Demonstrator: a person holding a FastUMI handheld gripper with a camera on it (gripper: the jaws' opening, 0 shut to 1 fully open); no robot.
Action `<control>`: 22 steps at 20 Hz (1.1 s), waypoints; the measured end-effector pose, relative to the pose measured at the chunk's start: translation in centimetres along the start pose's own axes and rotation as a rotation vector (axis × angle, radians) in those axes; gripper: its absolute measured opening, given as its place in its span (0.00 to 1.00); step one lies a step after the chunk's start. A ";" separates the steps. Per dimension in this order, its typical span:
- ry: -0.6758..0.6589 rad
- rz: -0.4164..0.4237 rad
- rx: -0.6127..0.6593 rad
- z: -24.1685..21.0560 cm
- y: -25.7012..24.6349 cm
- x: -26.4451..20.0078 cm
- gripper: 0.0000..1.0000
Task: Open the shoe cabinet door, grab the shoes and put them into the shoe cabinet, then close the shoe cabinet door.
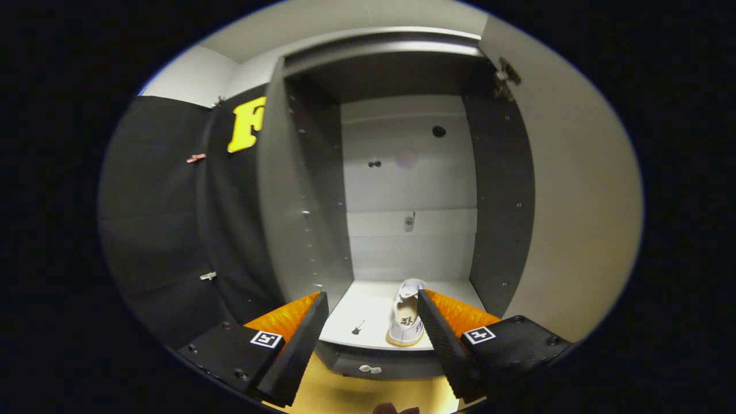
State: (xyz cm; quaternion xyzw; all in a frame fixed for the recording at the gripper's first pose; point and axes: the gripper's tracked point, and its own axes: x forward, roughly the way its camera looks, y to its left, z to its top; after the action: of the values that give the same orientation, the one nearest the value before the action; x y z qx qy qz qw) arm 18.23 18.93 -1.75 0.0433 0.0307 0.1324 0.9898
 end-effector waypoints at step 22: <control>-0.242 -0.333 -0.025 4.9 -14.4 -31.9 0.98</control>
State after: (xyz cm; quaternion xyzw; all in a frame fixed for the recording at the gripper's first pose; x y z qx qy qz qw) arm -8.37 -3.74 3.36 0.0408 -0.0833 -0.0389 0.9949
